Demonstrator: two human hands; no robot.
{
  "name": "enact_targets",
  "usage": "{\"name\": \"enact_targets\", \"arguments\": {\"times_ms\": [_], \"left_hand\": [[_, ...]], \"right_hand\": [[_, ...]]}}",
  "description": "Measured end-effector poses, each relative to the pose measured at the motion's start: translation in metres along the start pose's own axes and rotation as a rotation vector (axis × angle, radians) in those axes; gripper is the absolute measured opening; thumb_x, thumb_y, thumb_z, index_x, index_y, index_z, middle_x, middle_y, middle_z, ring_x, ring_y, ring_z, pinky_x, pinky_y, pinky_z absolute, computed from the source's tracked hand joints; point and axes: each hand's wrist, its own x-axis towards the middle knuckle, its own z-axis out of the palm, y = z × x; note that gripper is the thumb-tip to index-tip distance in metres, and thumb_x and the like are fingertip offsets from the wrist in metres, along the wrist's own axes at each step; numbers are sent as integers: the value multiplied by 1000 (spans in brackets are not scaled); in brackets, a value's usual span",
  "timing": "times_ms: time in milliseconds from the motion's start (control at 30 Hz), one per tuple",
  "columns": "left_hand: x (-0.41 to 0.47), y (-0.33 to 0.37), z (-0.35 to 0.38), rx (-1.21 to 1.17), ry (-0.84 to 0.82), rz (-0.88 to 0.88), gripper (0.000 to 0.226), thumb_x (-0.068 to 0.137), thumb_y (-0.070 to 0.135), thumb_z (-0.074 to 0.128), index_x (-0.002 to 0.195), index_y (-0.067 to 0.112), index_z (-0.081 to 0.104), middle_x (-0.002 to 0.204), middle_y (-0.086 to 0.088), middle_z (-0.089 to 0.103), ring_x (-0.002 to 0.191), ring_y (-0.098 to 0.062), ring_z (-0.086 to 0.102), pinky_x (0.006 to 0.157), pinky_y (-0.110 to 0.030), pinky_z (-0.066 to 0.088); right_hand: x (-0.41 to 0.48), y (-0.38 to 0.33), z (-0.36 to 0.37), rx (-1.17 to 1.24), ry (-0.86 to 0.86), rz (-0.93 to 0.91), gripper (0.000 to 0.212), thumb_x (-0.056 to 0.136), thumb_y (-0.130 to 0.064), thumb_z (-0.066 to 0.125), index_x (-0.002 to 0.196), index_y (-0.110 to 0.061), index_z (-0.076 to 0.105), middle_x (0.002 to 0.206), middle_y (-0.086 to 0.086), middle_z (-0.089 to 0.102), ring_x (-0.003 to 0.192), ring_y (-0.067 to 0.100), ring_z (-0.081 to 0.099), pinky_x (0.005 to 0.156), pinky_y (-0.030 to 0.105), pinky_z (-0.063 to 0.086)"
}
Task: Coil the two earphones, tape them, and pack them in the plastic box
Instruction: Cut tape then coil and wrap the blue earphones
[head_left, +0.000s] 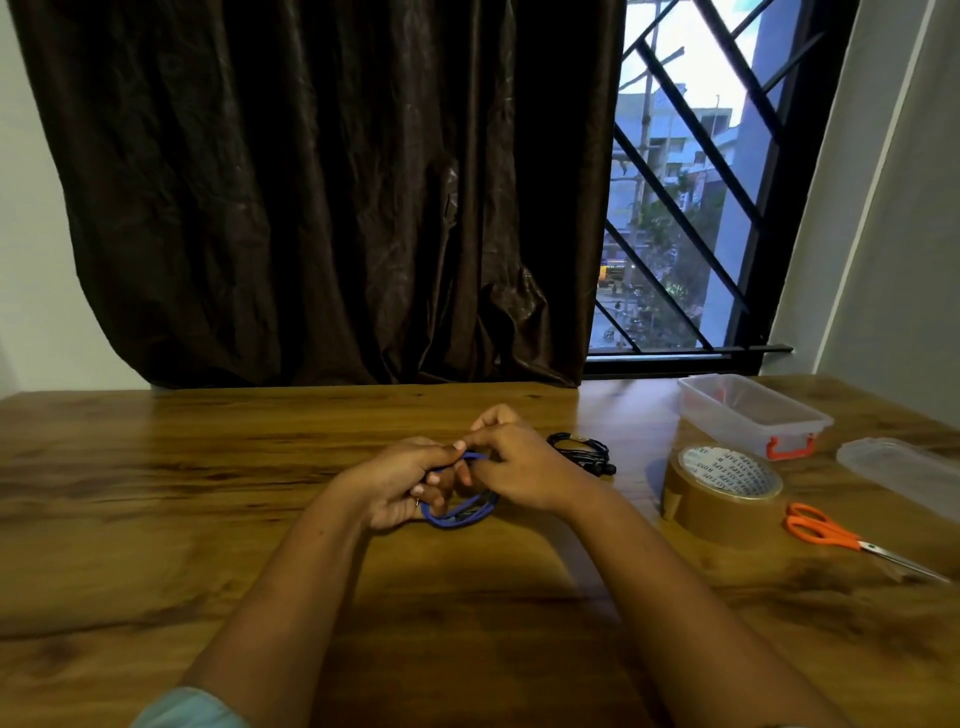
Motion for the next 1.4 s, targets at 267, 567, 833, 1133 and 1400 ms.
{"name": "enact_targets", "arguments": {"times_ms": [267, 567, 833, 1133, 1400], "left_hand": [[-1, -5, 5, 274, 68, 118, 42, 94, 26, 53, 59, 3, 56, 36, 5, 34, 29, -5, 26, 37, -17, 29], [-1, -5, 10, 233, 148, 247, 31, 94, 28, 51, 74, 10, 65, 41, 7, 52, 35, -2, 39, 37, -16, 26], [7, -8, 13, 172, 172, 221, 31, 92, 38, 51, 74, 16, 60, 44, 7, 33, 40, -8, 29, 40, -19, 27], [9, -6, 19, -59, 171, 210, 34, 99, 35, 37, 81, 16, 58, 43, 11, 35, 37, -3, 25, 36, -15, 24], [12, -8, 24, -103, 78, 148, 32, 101, 21, 33, 77, 8, 51, 45, 5, 36, 31, -2, 21, 36, -14, 27]], "right_hand": [[6, -6, 2, -59, -22, 135, 24, 88, -7, 47, 84, 0, 70, 82, 8, 53, 89, 24, 57, 71, 31, 42], [2, 1, -2, 416, -74, 301, 26, 86, -2, 44, 67, -13, 57, 62, 1, 57, 48, 7, 47, 48, 21, 32], [-1, 15, -6, 596, -204, 300, 11, 91, -6, 56, 94, -12, 65, 69, -1, 58, 53, 6, 45, 51, 21, 34], [10, 15, 12, 481, 250, 74, 10, 88, -14, 63, 96, -9, 61, 74, -5, 54, 54, 6, 53, 55, 22, 46], [14, 27, 17, 592, 444, 192, 9, 93, -14, 56, 100, -15, 61, 78, 2, 64, 63, 9, 61, 56, 21, 47]]}}
